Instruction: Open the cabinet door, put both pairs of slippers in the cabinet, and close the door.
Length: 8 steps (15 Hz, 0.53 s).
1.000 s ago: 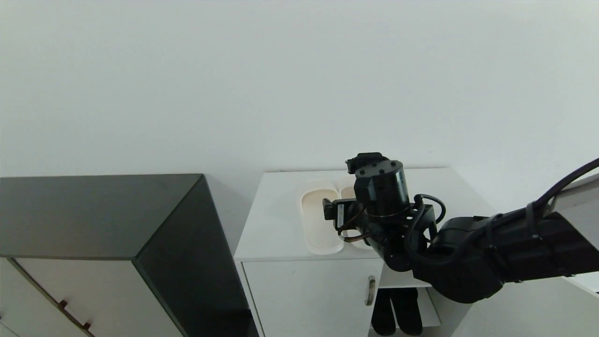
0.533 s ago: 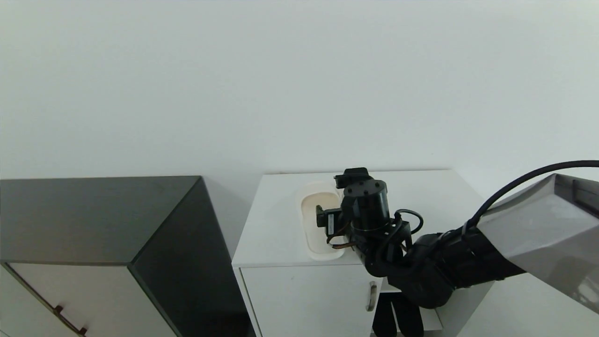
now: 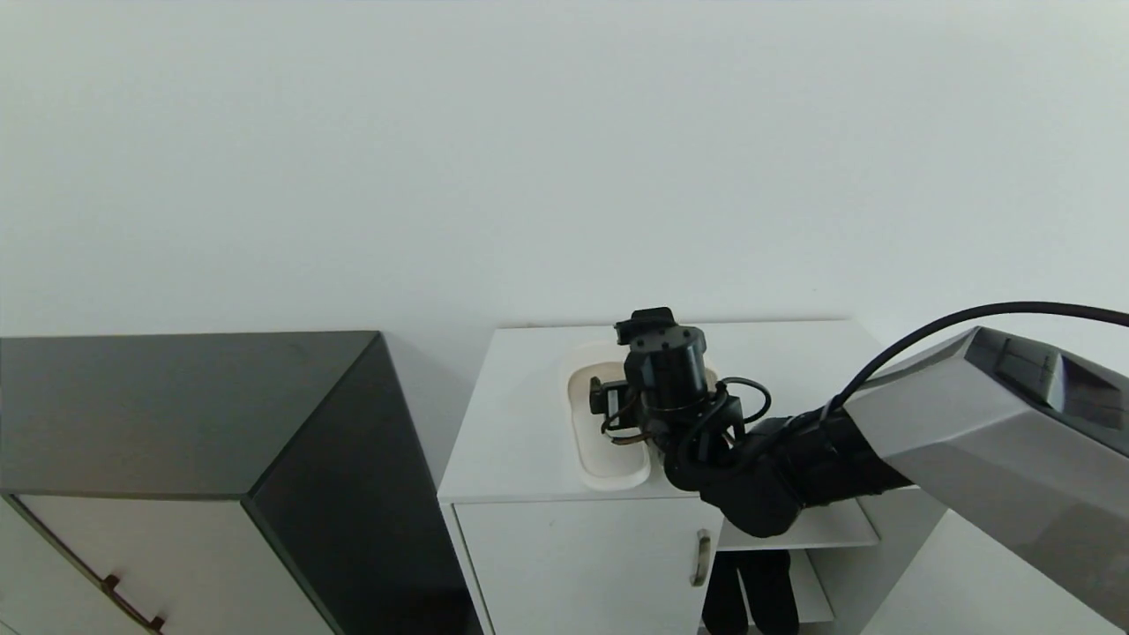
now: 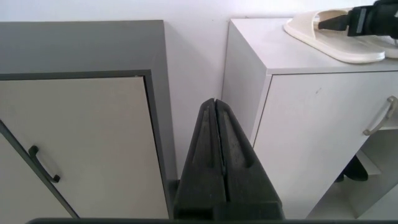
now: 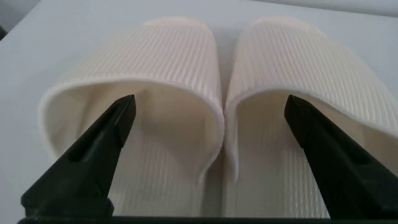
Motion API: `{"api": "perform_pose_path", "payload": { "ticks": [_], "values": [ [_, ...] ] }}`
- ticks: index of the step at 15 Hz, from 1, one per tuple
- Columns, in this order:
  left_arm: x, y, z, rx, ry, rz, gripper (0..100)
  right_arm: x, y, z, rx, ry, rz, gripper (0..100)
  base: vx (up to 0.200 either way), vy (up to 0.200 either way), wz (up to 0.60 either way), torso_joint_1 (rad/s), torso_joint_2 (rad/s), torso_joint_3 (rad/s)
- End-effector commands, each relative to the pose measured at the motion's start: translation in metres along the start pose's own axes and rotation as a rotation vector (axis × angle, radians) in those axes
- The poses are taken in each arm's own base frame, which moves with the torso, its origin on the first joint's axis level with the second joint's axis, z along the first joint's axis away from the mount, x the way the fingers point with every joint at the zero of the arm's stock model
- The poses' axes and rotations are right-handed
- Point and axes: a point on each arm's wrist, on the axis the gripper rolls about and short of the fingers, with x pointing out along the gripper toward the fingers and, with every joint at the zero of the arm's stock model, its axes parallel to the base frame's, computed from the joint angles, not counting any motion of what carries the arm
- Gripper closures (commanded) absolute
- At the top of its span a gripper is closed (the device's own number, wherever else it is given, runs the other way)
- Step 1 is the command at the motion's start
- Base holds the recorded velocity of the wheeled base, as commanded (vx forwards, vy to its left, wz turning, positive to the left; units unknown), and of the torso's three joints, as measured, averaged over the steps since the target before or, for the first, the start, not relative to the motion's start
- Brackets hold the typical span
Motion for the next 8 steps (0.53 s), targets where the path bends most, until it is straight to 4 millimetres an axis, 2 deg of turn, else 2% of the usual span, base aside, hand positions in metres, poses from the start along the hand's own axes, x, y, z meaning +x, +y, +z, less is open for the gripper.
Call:
{"api": "perform_pose_path", "payload": {
  "ticks": [1, 2, 3, 8],
  "values": [
    [0.0, 0.0, 0.0, 0.0, -0.002, 0.0, 100, 0.013, -0.001, 0.004, 0.003, 0.002, -0.016, 0, 0.0, 0.0, 0.0, 0.0, 0.0, 0.0],
    [0.0, 0.0, 0.0, 0.0, -0.002, 0.0, 100, 0.016, 0.0, 0.006, 0.002, 0.003, -0.02, 0, 0.0, 0.0, 0.0, 0.0, 0.0, 0.0],
    [0.0, 0.0, 0.0, 0.0, -0.002, 0.0, 100, 0.02, 0.0, 0.01, 0.011, -0.01, -0.022, 100, 0.0, 0.0, 0.0, 0.0, 0.0, 0.0],
    [0.0, 0.0, 0.0, 0.0, 0.0, 0.0, 100, 0.021, 0.002, 0.014, 0.007, -0.004, -0.025, 100, 0.0, 0.0, 0.0, 0.0, 0.0, 0.0]
  ]
}}
